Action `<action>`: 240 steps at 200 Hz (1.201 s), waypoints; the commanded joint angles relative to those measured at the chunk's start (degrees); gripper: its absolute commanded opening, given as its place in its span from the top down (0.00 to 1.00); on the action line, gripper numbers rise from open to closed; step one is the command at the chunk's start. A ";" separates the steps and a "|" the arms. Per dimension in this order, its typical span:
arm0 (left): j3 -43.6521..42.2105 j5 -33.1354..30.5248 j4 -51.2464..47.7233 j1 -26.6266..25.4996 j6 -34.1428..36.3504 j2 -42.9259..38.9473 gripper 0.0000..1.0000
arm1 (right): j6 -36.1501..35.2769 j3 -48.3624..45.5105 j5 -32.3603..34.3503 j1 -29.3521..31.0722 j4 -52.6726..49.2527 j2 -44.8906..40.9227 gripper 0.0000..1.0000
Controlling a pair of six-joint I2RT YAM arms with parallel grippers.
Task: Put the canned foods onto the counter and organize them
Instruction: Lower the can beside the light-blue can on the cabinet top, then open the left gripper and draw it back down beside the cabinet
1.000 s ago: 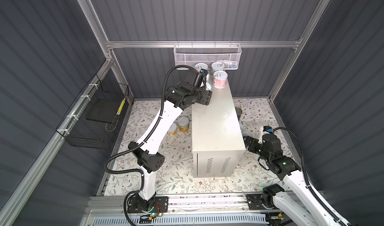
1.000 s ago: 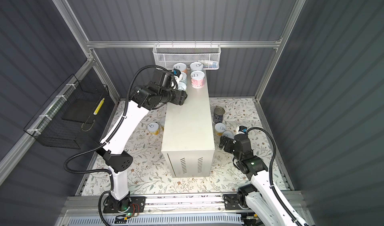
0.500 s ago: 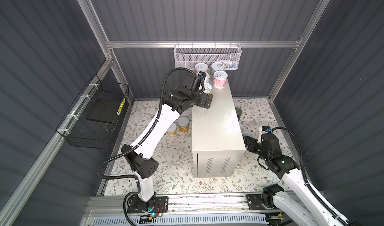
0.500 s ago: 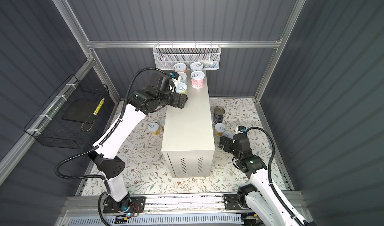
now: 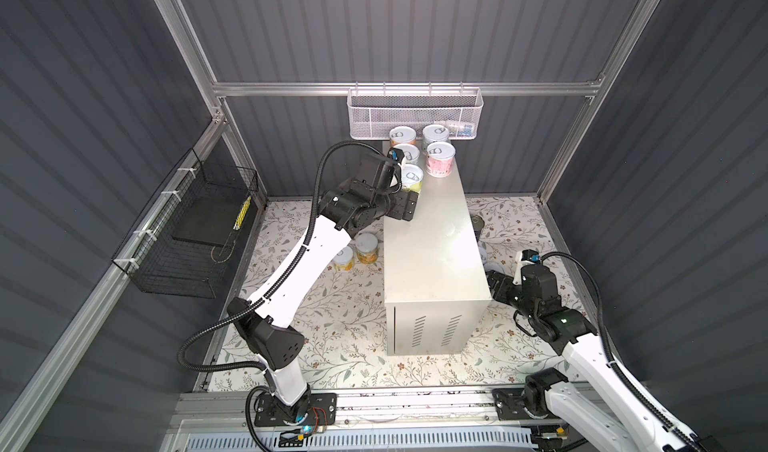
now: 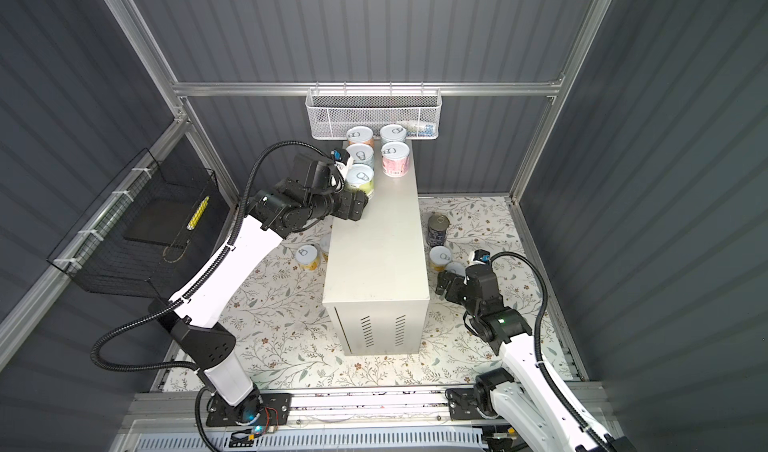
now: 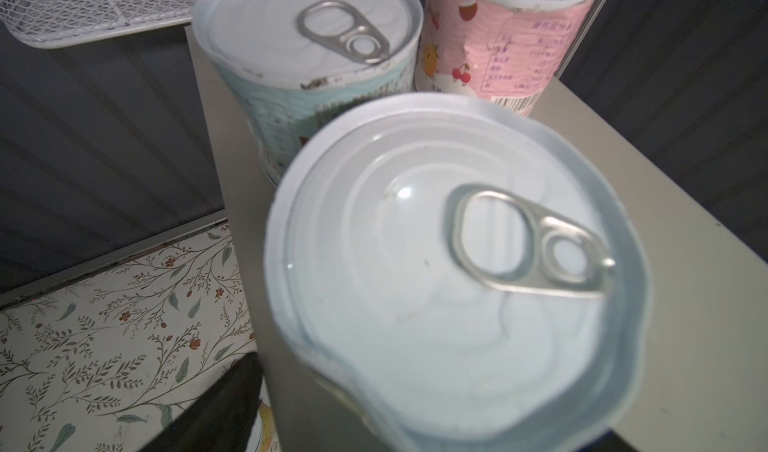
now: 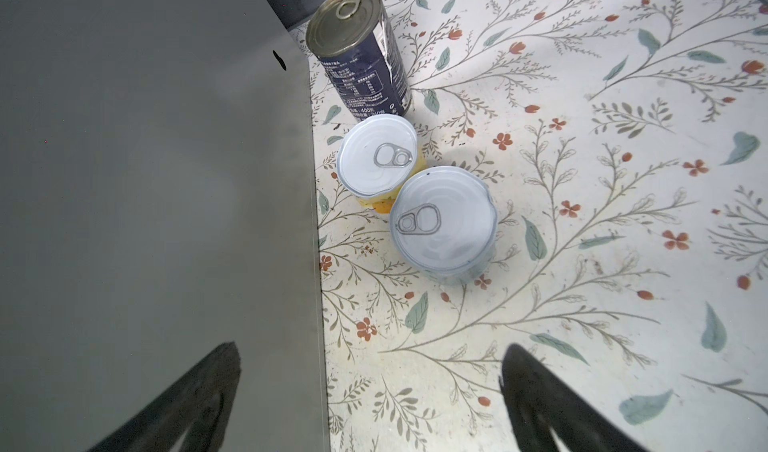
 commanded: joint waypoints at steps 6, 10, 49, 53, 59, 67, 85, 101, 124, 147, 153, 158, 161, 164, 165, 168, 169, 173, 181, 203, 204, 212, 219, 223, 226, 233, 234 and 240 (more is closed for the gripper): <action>-0.36 -0.32 -3.05 -0.33 0.15 2.26 0.09 | -0.82 1.18 0.26 -0.23 -0.40 -0.75 0.01; -0.34 -0.35 -2.99 -0.34 0.15 2.36 0.09 | -0.93 1.15 0.34 -0.23 -0.42 -0.78 0.01; -0.01 -0.83 -2.95 -0.28 0.03 2.92 0.09 | -1.05 0.94 0.35 -0.23 -0.08 -0.61 0.01; 0.00 -0.87 -2.87 -0.28 -0.09 2.86 0.09 | -1.09 0.98 0.38 -0.23 -0.01 -0.52 0.01; -0.07 -0.82 -2.79 -0.28 -0.04 2.80 0.09 | -1.05 1.00 0.39 -0.23 0.02 -0.44 0.01; -0.21 -0.79 -2.70 -0.28 -0.18 2.67 0.09 | -1.09 1.05 0.35 -0.23 0.11 -0.35 0.01; -0.82 -1.21 -2.31 -0.28 -0.21 2.08 0.09 | -1.08 1.07 0.40 -0.23 0.15 -0.17 0.01; -1.83 -1.69 -1.78 -0.28 -0.22 1.38 0.08 | -1.17 1.09 0.41 -0.23 0.08 -0.08 0.01; -3.90 -0.67 -0.63 -0.29 0.58 -0.21 0.01 | -1.30 1.29 0.57 -0.23 -0.45 -0.31 0.01; -8.22 8.06 0.28 -0.37 1.93 -4.16 0.00 | -1.68 1.64 2.71 -0.23 -2.17 -1.40 0.01; -9.82 8.43 0.38 -0.37 1.59 -5.84 0.00 | -1.79 1.60 3.49 -0.23 -2.65 -1.69 0.01; -11.10 8.37 0.53 -0.37 1.27 -7.24 0.01 | -1.87 1.56 4.07 -0.30 -2.99 -1.95 0.01; -12.00 8.29 0.73 -0.37 1.24 -8.25 0.01 | -1.98 1.56 4.36 -0.32 -3.23 -2.00 0.01; -12.96 8.08 0.92 -0.37 1.21 -9.29 0.01 | -2.04 1.49 4.67 -0.32 -3.37 -2.13 0.01; -13.29 8.00 1.00 -0.33 1.21 -9.68 0.01 | -2.04 1.52 4.79 -0.32 -3.39 -2.16 0.01; -14.32 7.69 1.35 -0.37 1.21 -10.83 0.01 | -2.06 1.40 5.03 -0.39 -3.50 -2.23 0.01; -14.72 7.54 1.52 -0.37 1.21 -11.24 0.01 | -2.14 1.43 5.06 -0.40 -3.50 -2.21 0.01; -16.29 6.97 2.16 -0.39 1.21 -12.95 0.01 | -2.24 1.38 5.17 -0.47 -3.64 -2.27 0.01; -19.30 5.24 3.52 -0.44 1.16 -16.47 0.00 | -2.45 1.13 5.06 -0.74 -3.65 -2.28 0.01; -27.31 -0.82 7.46 -0.37 0.75 -25.76 0.00 | -2.93 1.56 5.07 -1.67 -3.66 -1.12 0.01; -27.58 -1.11 7.61 -0.37 0.63 -26.22 0.00 | -2.93 1.60 5.13 -1.70 -3.67 -1.04 0.01; -29.69 -3.29 8.19 -0.09 -0.98 -29.00 0.00 | -2.88 2.01 5.38 -2.05 -5.17 -0.51 0.01; -30.44 -2.42 7.45 1.30 -3.04 -30.75 0.00 | -3.06 2.31 5.28 -2.34 -5.34 -0.01 0.01; -30.60 0.41 6.82 2.97 -3.66 -31.40 0.01 | -3.04 2.48 5.28 -2.49 -5.42 0.29 0.01; -30.84 3.08 6.52 4.55 -4.08 -31.83 0.00 | -3.02 2.60 5.31 -2.58 -5.49 0.54 0.01; -31.79 8.91 6.32 8.09 -4.85 -32.68 0.00 | -3.11 2.83 5.49 -2.74 -5.43 1.28 0.01; -31.93 9.99 6.32 8.56 -4.98 -32.80 0.00 | -3.11 2.85 5.51 -2.76 -5.43 1.39 0.01; -32.89 11.66 6.19 10.62 -5.64 -33.36 0.00 | -3.23 2.96 5.61 -2.78 -5.35 2.07 0.01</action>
